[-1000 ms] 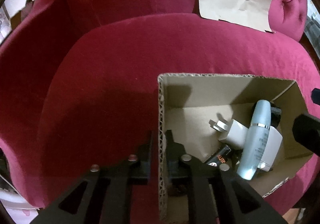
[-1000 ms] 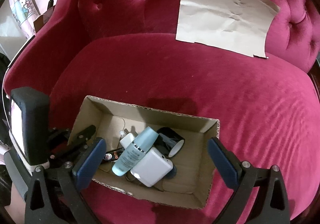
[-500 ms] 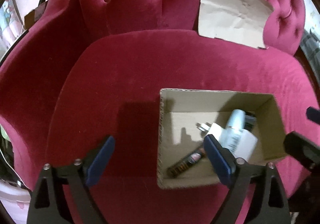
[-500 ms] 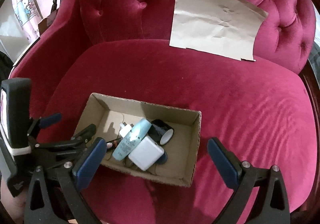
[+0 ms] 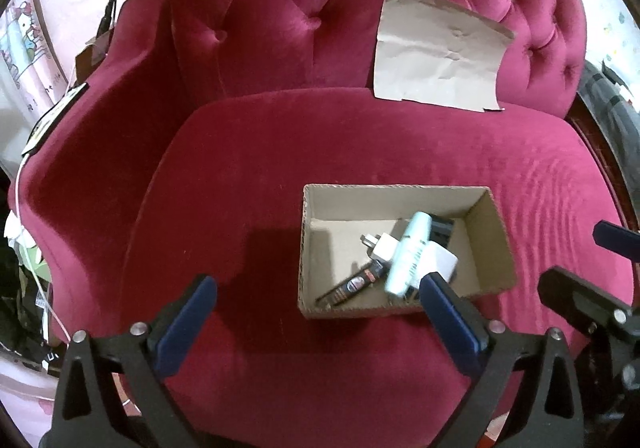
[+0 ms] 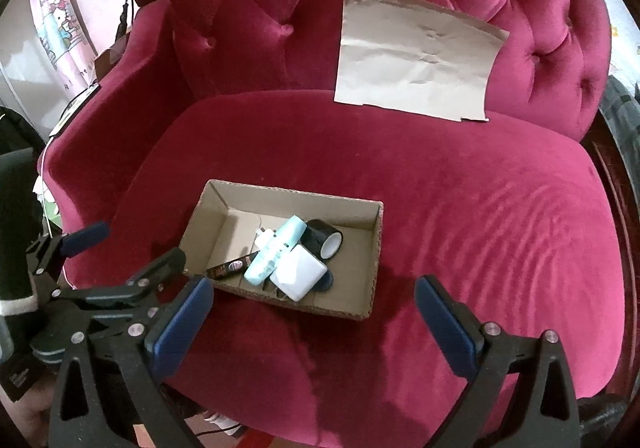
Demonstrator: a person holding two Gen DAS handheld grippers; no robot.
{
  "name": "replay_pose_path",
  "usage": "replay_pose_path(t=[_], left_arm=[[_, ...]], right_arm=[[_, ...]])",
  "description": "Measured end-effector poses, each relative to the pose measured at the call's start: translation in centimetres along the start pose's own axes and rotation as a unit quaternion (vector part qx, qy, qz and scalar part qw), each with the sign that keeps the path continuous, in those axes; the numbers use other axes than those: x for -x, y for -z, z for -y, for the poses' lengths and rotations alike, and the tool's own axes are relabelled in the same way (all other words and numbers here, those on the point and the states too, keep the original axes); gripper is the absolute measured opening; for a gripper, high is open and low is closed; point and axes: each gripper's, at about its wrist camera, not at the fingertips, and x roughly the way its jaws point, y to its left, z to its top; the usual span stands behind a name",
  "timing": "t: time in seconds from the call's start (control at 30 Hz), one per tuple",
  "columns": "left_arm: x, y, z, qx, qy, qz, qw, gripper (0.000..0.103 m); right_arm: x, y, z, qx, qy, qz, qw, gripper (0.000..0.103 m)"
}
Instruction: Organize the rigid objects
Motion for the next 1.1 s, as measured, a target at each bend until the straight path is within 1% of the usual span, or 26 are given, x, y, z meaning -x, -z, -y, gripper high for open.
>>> replay_pose_path(t=[0.1, 0.37, 0.5, 0.57, 0.7, 0.8, 1.1], left_arm=[[1.1, 0.6, 0.2, 0.0, -0.004, -0.001, 1.0, 0.103], [4.2, 2.4, 1.8, -0.009, -0.009, 0.015, 0.9998, 0.103], [5.1, 3.3, 2.8, -0.014, 0.0, 0.017, 0.9998, 0.103], [5.4, 3.7, 3.3, -0.022, 0.003, 0.018, 0.9996, 0.103], [5.8, 4.2, 4.0, -0.026, 0.009, 0.018, 0.9995, 0.103], [5.8, 4.5, 4.3, -0.033, 0.006, 0.015, 0.9993, 0.103], [6.0, 4.9, 4.4, -0.029, 0.008, 0.012, 0.9995, 0.103]], right_arm=[[1.1, 0.5, 0.1, 0.002, 0.002, 0.002, 1.0, 0.103], [3.8, 2.2, 0.4, 0.005, 0.004, 0.015, 1.0, 0.103], [4.9, 2.9, 0.8, -0.008, 0.004, 0.014, 1.0, 0.103], [5.5, 3.3, 0.8, -0.008, 0.0, 0.018, 1.0, 0.103], [5.9, 3.9, 0.3, 0.006, 0.008, 0.021, 1.0, 0.103], [6.2, 4.5, 0.3, 0.006, 0.006, 0.021, 1.0, 0.103], [6.5, 4.9, 0.3, 0.012, 0.01, 0.025, 1.0, 0.103]])
